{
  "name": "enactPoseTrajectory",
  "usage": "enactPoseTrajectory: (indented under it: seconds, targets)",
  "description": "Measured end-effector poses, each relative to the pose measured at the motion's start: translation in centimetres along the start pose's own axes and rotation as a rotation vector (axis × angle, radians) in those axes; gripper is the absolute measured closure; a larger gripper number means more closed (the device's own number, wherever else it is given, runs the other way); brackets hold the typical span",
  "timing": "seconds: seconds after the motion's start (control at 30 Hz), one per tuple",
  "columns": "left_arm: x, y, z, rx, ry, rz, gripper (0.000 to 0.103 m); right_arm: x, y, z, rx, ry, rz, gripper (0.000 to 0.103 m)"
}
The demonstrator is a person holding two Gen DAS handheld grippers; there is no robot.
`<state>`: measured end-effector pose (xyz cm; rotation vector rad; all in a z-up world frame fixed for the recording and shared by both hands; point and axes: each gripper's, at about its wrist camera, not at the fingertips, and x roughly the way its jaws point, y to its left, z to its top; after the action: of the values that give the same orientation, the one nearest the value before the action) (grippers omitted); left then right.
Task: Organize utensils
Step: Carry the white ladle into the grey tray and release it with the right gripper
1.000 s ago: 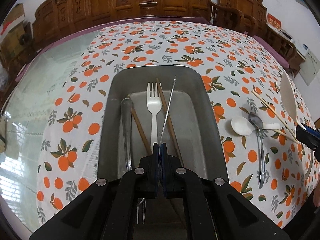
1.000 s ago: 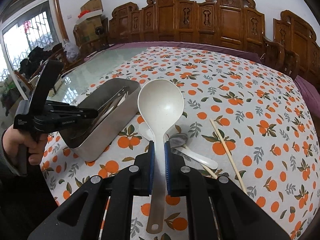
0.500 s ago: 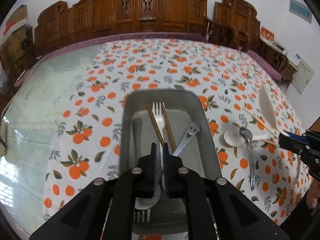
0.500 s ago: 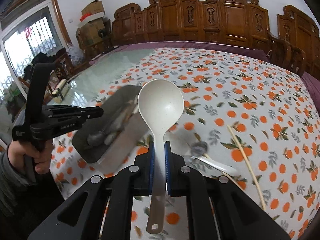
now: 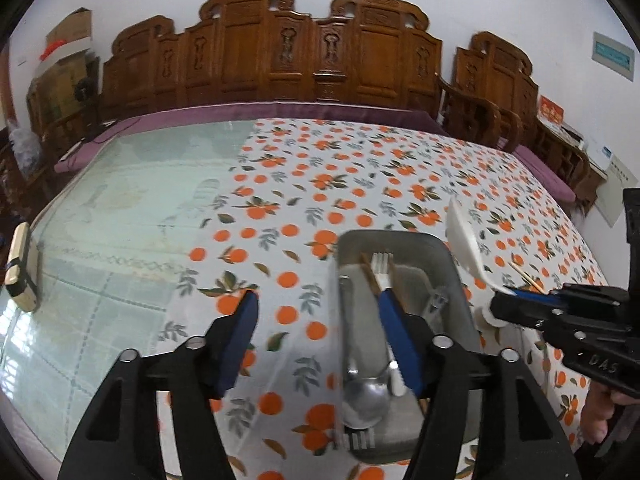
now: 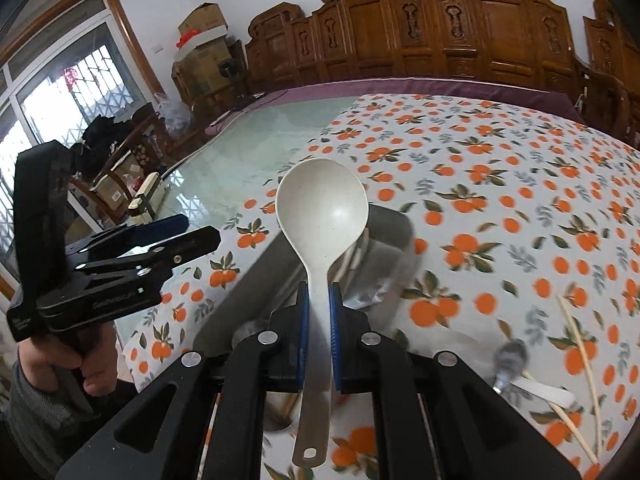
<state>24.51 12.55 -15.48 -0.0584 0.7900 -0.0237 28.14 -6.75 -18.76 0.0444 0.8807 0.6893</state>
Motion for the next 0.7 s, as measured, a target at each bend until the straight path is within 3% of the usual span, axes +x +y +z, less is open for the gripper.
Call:
enactPoseTrajectory:
  seconds: [0.13,0.4,0.7]
  targets:
    - [-0.3,1.4,0.3,-0.037,-0.018,0.014,0.019,2.4,1.1,0.2,-0.007,0.025,0.001,0.092]
    - [-0.6,2.4,0.2,-0.049,-0.023,0.027,0.017,6.3,1.7,-0.5,-0.002,0.083,0.000,0.092]
    - [-0.7,2.1,0.1,-0.036,-0.020,0.028,0.017,6.2,1.7,-0.2,0.018,0.074,0.043,0.089]
